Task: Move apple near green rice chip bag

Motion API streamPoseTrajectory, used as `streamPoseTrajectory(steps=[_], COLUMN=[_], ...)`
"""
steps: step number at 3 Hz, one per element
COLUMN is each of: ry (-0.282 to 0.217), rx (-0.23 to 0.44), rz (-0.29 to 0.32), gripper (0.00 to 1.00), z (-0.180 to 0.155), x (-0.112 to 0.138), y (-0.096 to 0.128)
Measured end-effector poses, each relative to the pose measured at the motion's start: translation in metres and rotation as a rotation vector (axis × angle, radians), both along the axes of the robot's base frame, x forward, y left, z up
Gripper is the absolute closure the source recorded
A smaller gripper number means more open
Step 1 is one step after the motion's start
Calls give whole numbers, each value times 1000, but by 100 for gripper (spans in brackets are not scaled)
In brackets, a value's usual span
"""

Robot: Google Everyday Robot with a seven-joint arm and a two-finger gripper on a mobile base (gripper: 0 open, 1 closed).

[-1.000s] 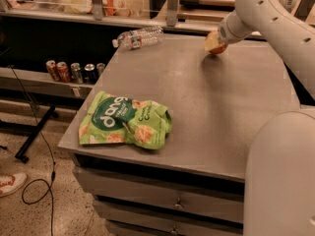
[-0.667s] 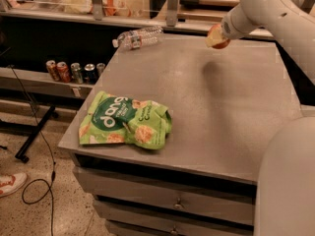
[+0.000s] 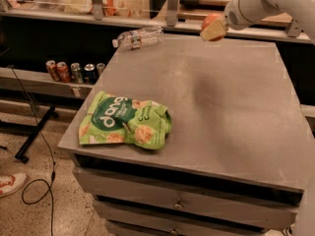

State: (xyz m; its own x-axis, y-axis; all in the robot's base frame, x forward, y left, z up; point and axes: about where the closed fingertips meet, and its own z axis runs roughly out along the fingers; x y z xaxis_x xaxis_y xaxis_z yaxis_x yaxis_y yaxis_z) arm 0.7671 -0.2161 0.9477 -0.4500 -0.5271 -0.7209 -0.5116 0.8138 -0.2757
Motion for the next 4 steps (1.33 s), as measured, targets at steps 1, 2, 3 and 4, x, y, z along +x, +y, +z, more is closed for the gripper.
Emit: streamPoseTrajectory(steps=[1,2,3,4], ry=[24,64,90,90], rx=[-26,-46,-94,-94], rz=[196,428,511,511], gripper=[100,100,100,100], z=[13,14,5,5], x=[-31,-60,-72,-72], y=[35,74,77,77])
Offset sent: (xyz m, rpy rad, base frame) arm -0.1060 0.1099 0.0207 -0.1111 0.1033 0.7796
